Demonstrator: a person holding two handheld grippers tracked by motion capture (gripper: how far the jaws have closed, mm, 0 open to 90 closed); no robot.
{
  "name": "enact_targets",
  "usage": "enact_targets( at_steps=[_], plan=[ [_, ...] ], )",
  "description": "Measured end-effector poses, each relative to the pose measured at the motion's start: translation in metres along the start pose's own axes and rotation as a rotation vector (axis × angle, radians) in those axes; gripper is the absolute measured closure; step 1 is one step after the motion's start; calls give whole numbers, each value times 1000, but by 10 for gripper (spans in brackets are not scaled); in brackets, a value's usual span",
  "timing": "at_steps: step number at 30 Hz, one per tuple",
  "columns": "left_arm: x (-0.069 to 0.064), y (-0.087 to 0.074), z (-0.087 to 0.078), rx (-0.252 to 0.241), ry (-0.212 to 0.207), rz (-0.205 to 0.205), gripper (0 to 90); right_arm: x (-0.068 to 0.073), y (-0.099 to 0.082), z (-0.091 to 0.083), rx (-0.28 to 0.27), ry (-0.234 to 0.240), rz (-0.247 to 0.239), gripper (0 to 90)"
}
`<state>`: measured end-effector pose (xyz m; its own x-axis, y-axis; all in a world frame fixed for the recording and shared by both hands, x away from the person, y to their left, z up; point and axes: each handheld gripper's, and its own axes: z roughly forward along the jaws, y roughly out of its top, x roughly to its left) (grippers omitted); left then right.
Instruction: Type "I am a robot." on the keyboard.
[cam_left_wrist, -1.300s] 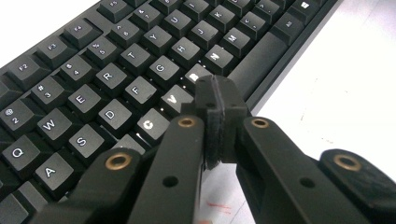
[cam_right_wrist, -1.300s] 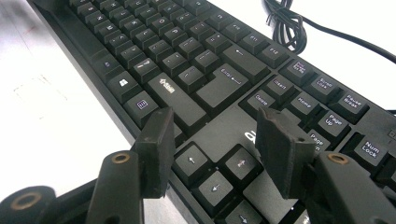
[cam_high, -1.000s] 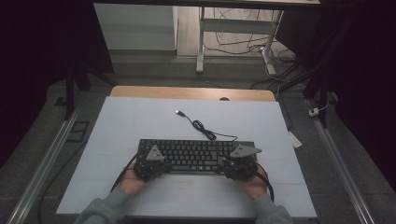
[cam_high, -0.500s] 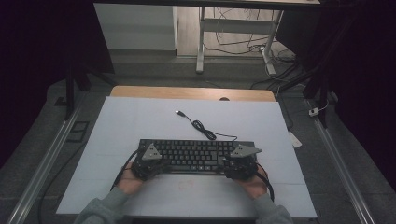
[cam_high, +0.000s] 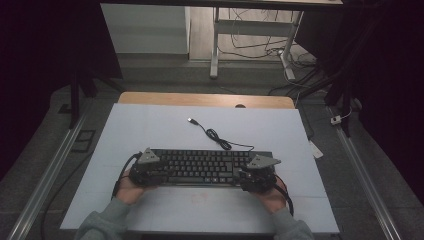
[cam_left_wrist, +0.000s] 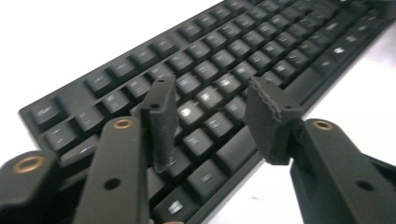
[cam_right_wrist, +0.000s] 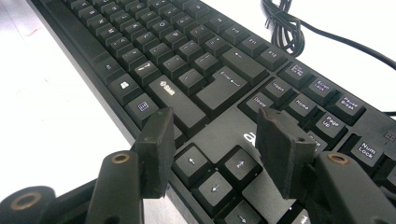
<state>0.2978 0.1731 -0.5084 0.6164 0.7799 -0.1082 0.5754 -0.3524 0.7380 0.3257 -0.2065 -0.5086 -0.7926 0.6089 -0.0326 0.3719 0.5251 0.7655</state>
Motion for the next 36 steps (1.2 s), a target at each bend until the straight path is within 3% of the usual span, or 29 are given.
enact_targets(
  at_steps=[8, 17, 36],
  plan=[
    [13, -4, -3, 13, 28, -43, 454, 0, 0, 0, 0, -1, 0, 473],
    [19, -6, -4, 23, 35, -58, 426, 0, 0, 0, 2, -1, 0, 470],
    [20, -7, -3, 35, 42, -51, 405, 0, 0, 1, 7, 0, -2, 470]
  ],
)
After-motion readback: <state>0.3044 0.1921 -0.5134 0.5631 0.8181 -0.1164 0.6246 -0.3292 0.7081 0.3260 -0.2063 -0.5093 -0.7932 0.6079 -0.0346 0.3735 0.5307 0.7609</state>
